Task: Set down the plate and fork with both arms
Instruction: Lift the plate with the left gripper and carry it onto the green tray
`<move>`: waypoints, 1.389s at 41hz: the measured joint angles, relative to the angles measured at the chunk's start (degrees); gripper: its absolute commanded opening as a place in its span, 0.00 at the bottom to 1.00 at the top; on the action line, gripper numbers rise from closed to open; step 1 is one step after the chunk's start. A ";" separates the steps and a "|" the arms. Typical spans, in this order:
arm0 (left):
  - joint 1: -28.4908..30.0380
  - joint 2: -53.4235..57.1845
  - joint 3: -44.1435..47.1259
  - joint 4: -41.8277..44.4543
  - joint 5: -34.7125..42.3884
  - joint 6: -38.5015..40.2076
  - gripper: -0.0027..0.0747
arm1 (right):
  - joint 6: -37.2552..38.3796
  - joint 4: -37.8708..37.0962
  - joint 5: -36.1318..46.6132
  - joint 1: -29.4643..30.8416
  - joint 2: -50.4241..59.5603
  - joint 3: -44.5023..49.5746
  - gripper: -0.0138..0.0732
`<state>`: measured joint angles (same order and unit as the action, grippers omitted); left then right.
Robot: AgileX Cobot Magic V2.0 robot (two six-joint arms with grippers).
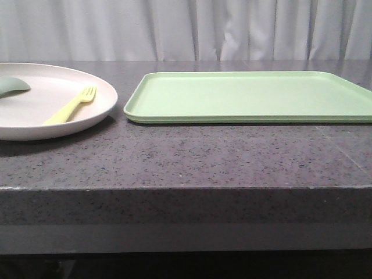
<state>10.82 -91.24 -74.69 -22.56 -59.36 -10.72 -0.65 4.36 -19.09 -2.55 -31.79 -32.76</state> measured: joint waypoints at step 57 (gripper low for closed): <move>-34.50 -34.70 -49.22 -4.52 -4.17 17.31 0.01 | 0.00 0.00 0.00 0.00 0.00 0.00 0.85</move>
<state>-23.68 -125.93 -123.91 -27.07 -63.54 6.58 -0.65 4.36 -19.09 -2.55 -31.79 -32.76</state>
